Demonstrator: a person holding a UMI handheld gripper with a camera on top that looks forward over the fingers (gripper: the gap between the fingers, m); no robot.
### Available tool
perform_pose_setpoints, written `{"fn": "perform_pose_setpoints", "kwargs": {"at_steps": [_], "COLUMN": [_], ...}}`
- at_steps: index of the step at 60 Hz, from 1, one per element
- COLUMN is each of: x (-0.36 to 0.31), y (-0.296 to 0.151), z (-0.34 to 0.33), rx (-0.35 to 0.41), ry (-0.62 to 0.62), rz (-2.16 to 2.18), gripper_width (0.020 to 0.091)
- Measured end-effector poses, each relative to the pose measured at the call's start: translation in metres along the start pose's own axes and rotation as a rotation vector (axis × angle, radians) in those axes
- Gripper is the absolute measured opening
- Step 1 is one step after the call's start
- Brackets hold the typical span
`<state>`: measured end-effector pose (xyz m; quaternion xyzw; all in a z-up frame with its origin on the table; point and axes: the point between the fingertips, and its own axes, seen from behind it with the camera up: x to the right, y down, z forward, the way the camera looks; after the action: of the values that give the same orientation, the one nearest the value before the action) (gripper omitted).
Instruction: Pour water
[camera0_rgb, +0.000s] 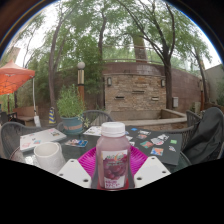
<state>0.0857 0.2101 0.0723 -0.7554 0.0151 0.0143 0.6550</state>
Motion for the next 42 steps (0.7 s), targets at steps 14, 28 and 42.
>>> {"fn": "perform_pose_setpoints", "kwargs": {"at_steps": [14, 28, 42], "x": [0.010, 0.016, 0.005], "y": [-0.009, 0.013, -0.008], "z": [-0.007, -0.023, -0.107], "rx": [0.033, -0.116, -0.107], "ry": [0.005, 0.024, -0.006], "rz": [-0.074, -0.017, 0.026], "gripper_width": [0.0433, 0.0825, 0.0835]}}
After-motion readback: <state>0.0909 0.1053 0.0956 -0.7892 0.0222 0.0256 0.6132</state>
